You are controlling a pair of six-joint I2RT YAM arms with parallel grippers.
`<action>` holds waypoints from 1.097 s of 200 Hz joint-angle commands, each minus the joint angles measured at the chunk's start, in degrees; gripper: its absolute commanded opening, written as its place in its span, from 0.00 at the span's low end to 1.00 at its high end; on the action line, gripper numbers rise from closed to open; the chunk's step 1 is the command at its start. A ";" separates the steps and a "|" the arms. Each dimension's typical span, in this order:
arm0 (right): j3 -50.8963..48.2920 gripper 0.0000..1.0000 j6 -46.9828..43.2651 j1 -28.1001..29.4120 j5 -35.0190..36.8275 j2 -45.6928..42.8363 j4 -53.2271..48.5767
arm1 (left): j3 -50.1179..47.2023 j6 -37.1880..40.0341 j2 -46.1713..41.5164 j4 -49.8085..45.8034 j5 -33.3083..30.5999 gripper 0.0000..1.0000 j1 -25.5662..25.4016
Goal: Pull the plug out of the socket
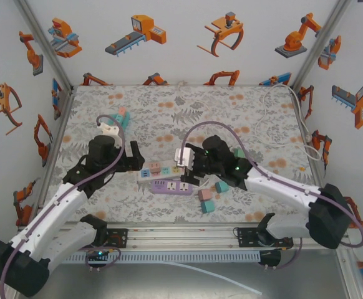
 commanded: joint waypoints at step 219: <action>21.47 0.30 0.36 -0.28 -17.60 35.28 12.96 | -7.00 -11.12 15.05 11.02 16.35 0.65 11.46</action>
